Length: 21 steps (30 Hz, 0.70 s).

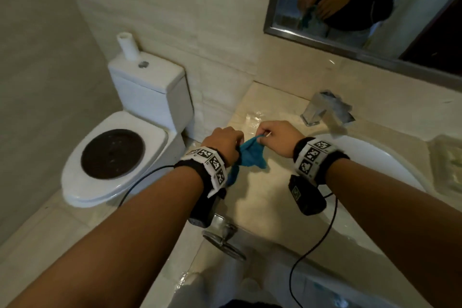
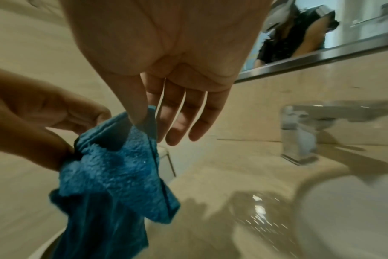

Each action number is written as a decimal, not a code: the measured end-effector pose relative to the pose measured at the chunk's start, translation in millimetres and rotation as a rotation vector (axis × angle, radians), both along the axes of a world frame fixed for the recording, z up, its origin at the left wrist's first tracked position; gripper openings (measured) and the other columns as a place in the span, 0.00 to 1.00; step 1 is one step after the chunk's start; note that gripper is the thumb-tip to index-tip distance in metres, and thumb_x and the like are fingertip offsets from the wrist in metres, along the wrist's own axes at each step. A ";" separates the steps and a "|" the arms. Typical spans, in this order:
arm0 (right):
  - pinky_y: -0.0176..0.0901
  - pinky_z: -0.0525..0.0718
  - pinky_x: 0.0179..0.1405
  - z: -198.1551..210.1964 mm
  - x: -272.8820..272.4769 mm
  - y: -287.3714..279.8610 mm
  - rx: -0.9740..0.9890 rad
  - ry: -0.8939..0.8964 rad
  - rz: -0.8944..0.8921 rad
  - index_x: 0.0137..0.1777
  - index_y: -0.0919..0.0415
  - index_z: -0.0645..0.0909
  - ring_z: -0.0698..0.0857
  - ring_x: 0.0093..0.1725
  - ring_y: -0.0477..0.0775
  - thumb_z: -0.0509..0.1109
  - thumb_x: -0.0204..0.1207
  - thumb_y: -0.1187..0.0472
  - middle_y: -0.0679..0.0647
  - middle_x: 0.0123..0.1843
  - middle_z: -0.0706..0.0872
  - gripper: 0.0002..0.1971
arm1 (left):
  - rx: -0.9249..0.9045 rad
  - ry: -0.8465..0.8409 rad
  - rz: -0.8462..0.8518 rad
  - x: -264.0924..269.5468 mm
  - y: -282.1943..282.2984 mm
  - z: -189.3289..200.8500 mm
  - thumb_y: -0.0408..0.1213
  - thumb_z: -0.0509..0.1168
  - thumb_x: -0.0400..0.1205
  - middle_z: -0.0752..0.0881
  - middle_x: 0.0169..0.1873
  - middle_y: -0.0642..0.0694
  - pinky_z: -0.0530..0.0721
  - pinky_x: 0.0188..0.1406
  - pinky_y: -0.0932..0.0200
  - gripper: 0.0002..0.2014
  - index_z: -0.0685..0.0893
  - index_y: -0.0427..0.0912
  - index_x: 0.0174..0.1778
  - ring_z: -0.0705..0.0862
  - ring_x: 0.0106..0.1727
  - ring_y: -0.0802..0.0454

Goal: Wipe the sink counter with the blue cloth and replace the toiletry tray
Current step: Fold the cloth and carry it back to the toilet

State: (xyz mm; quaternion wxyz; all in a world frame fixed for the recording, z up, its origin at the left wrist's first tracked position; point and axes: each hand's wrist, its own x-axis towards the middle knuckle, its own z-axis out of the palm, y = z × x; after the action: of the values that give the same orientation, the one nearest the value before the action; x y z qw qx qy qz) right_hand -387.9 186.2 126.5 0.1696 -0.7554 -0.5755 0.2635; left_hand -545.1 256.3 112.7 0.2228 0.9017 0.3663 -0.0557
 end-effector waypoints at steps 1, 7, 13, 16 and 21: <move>0.28 0.71 0.35 8.2 -6.5 9.1 0.025 -0.001 0.044 0.46 0.62 0.83 0.78 0.42 0.49 0.66 0.76 0.64 0.51 0.42 0.82 0.04 | -0.006 -0.010 0.033 -7.6 1.3 6.2 0.32 0.63 0.78 0.80 0.55 0.39 0.77 0.53 0.47 0.10 0.77 0.43 0.55 0.77 0.58 0.38; 0.43 0.79 0.49 45.1 -52.3 56.8 0.116 0.022 0.178 0.50 0.62 0.81 0.83 0.49 0.57 0.63 0.78 0.64 0.59 0.48 0.86 0.06 | -0.072 -0.166 0.363 -70.7 17.6 40.0 0.34 0.67 0.76 0.80 0.43 0.39 0.73 0.39 0.54 0.14 0.66 0.44 0.47 0.78 0.43 0.42; 0.37 0.73 0.41 65.4 -113.8 101.3 0.143 -0.007 0.330 0.52 0.60 0.79 0.81 0.47 0.54 0.62 0.80 0.61 0.56 0.48 0.84 0.06 | -0.027 -0.237 0.577 -150.6 39.9 56.4 0.44 0.67 0.80 0.84 0.46 0.42 0.73 0.43 0.58 0.10 0.75 0.45 0.49 0.79 0.46 0.45; 0.37 0.73 0.43 71.1 -157.6 126.7 0.161 -0.011 0.392 0.50 0.60 0.80 0.81 0.45 0.53 0.63 0.80 0.61 0.55 0.45 0.83 0.05 | 0.024 -0.246 0.642 -196.1 55.7 57.0 0.43 0.63 0.83 0.86 0.50 0.39 0.72 0.44 0.58 0.08 0.80 0.43 0.52 0.82 0.53 0.41; 0.39 0.74 0.43 69.7 -244.2 173.4 0.162 0.012 0.443 0.45 0.56 0.80 0.81 0.44 0.54 0.65 0.79 0.61 0.54 0.42 0.84 0.03 | 0.057 -0.239 0.693 -286.7 84.8 58.5 0.40 0.63 0.83 0.85 0.53 0.39 0.73 0.47 0.57 0.10 0.82 0.39 0.55 0.82 0.55 0.40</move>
State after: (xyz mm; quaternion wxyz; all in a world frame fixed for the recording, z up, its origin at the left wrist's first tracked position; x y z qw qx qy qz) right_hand -632.2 359.5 196.2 0.1712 -0.5929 -0.7454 0.2520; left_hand -831.9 341.2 171.2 0.2442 0.7303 0.6227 0.1390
